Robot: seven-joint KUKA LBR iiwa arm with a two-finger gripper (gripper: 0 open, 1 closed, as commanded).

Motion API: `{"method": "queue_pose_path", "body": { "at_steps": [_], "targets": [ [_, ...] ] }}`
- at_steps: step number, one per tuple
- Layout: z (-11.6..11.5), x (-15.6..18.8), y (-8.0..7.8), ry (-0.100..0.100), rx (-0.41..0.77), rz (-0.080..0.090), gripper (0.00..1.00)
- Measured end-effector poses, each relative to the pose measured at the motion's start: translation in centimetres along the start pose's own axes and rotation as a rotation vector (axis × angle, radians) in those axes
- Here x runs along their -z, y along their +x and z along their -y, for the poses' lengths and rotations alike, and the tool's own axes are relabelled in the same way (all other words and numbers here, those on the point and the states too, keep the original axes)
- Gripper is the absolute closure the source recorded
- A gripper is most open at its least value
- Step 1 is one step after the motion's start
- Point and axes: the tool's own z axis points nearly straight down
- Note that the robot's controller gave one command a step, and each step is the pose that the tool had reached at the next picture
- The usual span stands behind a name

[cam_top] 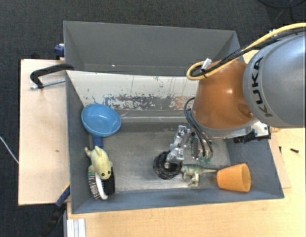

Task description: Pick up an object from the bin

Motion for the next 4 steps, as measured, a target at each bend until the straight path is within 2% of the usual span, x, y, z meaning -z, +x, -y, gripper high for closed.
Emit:
{"method": "queue_pose_path", "body": {
  "at_steps": [1,2,3,4],
  "targets": [
    [-0.1,6.4,-0.4,-0.002,-0.003,0.009,1.00],
    [-1.8,-4.6,-1.6,0.001,0.473,-0.005,1.00],
    [-1.6,1.3,-1.3,-0.001,0.485,0.007,1.00],
    [-0.9,11.1,-2.3,0.000,0.487,0.012,1.00]
  ]
}}
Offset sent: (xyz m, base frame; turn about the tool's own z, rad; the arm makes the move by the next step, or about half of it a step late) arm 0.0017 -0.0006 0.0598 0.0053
